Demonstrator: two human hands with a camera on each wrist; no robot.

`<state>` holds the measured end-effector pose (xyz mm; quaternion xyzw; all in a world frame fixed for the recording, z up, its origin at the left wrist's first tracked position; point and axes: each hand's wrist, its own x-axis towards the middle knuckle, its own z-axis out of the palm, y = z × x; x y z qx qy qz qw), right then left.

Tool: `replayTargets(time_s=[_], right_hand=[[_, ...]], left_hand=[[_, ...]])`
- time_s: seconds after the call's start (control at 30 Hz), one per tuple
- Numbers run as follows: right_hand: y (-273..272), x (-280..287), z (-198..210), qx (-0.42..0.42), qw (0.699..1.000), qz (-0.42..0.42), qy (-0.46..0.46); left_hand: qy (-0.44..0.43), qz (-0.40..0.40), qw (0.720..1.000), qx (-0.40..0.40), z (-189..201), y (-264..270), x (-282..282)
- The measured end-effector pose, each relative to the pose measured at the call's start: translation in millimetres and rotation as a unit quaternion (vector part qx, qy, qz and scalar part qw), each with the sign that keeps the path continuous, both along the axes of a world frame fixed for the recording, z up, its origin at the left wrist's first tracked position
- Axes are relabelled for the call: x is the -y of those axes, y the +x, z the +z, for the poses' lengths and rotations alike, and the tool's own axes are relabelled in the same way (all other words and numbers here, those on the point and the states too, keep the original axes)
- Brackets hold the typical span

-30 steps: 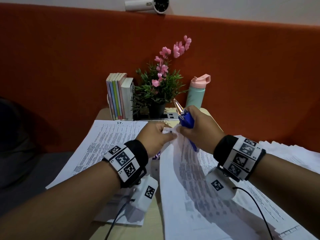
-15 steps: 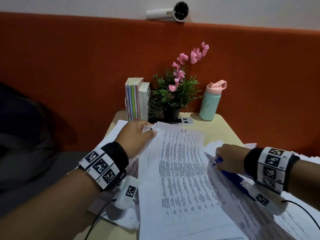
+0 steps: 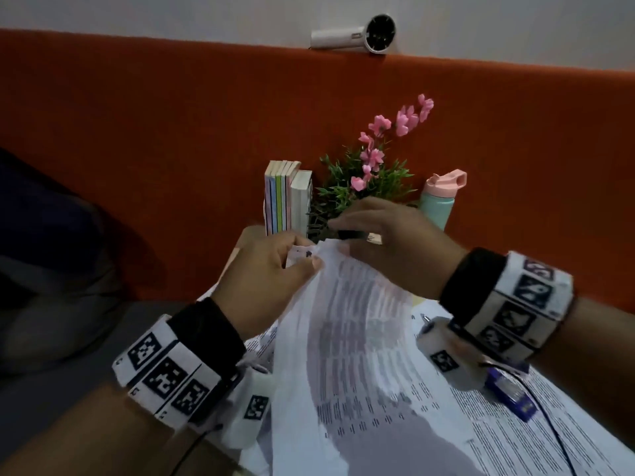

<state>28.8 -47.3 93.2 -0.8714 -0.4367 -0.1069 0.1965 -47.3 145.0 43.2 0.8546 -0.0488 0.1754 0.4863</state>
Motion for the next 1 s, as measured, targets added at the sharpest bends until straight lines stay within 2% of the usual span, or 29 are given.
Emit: replayTargets(time_s=[0.17, 0.33, 0.57, 0.77, 1.0], right_hand=[[0, -3, -15, -0.045, 0.989, 0.021, 0.141], [-6, 5, -18, -0.026, 0.986, 0.016, 0.164], [-6, 18, -15, -0.038, 0.985, 0.015, 0.168], [-4, 24, -19, -0.042, 0.992, 0.004, 0.123], [-4, 22, -11, -0.09, 0.989, -0.007, 0.121]], left_hand=[[-0.121, -0.029, 0.992, -0.033, -4, -1, 6], [-0.22, -0.056, 0.971, -0.072, -7, 0, 13], [-0.239, -0.065, 0.965, -0.079, -6, 2, 22], [-0.233, -0.083, 0.964, -0.095, -7, 6, 26], [-0.257, -0.099, 0.954, -0.12, -8, 8, 27]])
